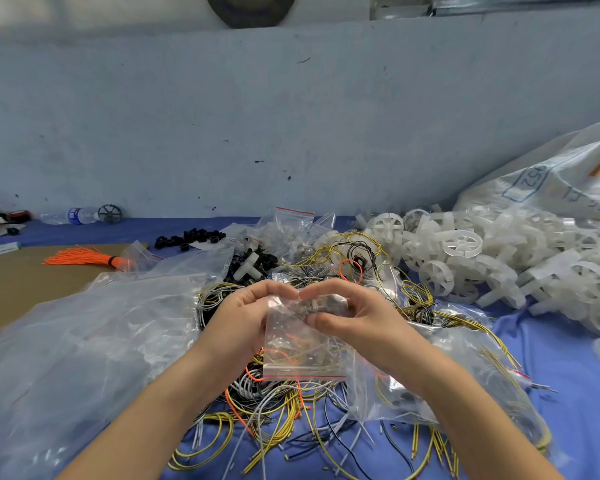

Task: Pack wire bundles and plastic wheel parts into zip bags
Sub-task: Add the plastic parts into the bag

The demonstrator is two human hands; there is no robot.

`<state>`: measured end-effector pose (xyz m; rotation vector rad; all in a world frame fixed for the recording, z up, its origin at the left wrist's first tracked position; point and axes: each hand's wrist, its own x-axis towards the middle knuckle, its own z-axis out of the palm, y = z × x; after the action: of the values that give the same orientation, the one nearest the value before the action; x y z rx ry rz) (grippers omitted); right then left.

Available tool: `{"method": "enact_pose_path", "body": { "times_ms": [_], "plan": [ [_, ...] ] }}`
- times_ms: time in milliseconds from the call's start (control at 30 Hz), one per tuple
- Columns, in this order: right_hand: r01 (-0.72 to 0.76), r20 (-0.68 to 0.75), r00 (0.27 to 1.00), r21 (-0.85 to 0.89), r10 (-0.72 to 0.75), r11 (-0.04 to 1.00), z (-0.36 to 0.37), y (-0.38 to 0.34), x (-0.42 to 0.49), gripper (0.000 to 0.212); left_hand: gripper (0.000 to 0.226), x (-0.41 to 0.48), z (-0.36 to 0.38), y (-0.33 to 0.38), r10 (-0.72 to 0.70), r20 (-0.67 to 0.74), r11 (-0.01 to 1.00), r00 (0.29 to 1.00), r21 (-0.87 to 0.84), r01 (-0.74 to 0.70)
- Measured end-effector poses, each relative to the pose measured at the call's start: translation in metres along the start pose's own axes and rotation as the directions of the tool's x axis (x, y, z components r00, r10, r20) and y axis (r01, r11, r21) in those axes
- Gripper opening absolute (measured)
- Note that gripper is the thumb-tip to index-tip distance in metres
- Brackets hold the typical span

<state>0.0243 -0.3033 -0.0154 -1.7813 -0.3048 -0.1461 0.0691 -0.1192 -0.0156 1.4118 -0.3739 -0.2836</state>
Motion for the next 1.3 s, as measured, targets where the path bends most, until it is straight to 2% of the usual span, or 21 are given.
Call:
{"method": "enact_pose_path", "body": {
  "times_ms": [100,167,267,300,400,500,600,667,833,933,1000,1100,1200,1300],
  "plan": [
    [-0.004,-0.065,0.998,0.025,0.006,1.0,-0.002,0.002,0.0,0.028,0.027,0.001,0.002,0.002,-0.05,0.05,0.978,0.998,-0.2,0.059],
    [0.005,-0.11,0.994,0.014,-0.004,1.0,-0.002,0.002,0.0,0.028,0.041,0.0,0.002,0.001,-0.052,0.107,0.993,0.993,-0.103,0.063],
    [0.014,-0.139,0.99,0.047,-0.007,0.999,-0.004,0.003,0.0,0.027,0.056,-0.003,0.005,-0.005,0.034,0.082,0.963,0.996,0.264,-0.055],
    [0.012,-0.139,0.99,0.063,-0.003,0.998,-0.004,0.004,0.0,0.027,0.058,-0.002,0.007,-0.007,0.075,0.079,0.954,0.994,0.284,-0.095],
    [-0.019,-0.152,0.987,0.222,0.054,0.975,-0.004,0.005,0.001,0.027,0.06,-0.001,0.01,-0.01,0.145,0.055,0.983,0.988,0.104,-0.15],
    [-0.074,-0.067,0.989,0.558,0.134,0.826,-0.001,0.006,0.003,0.04,0.056,0.001,0.011,-0.007,0.218,0.027,0.974,0.976,0.065,-0.219],
    [-0.115,0.008,0.986,0.746,0.164,0.656,0.001,0.004,0.004,0.038,0.057,0.003,0.01,-0.007,0.251,0.005,0.968,0.968,0.022,-0.251],
    [-0.129,0.043,0.986,0.813,0.162,0.568,0.004,0.002,0.004,0.036,0.059,0.004,0.01,-0.006,0.232,-0.002,0.973,0.973,-0.01,-0.232],
    [-0.19,0.167,0.982,0.833,0.091,0.52,0.013,-0.007,-0.002,0.022,0.032,0.002,0.008,-0.007,0.172,0.042,0.984,0.984,-0.055,-0.169],
    [-0.22,0.216,0.974,0.796,0.074,0.564,0.016,-0.008,-0.004,0.034,0.031,0.003,0.006,-0.008,0.17,-0.007,0.981,0.985,-0.095,-0.17],
    [-0.246,0.213,0.969,0.753,0.128,0.61,0.018,-0.007,-0.003,0.039,0.027,0.005,0.004,-0.006,0.189,-0.033,0.976,0.981,-0.101,-0.191],
    [-0.279,0.156,0.959,0.687,0.239,0.671,0.022,-0.005,-0.001,0.033,0.023,0.005,0.003,-0.003,0.23,-0.074,0.97,0.97,-0.062,-0.234],
    [-0.251,0.127,0.967,0.619,0.221,0.744,0.023,-0.005,-0.001,0.028,0.029,0.002,0.006,-0.002,0.271,-0.132,0.962,0.953,0.017,-0.272],
    [-0.203,0.103,0.979,0.438,0.176,0.876,0.026,-0.008,-0.002,0.026,0.023,-0.001,0.008,-0.001,0.295,-0.179,0.955,0.939,0.068,-0.287]
  ]
}}
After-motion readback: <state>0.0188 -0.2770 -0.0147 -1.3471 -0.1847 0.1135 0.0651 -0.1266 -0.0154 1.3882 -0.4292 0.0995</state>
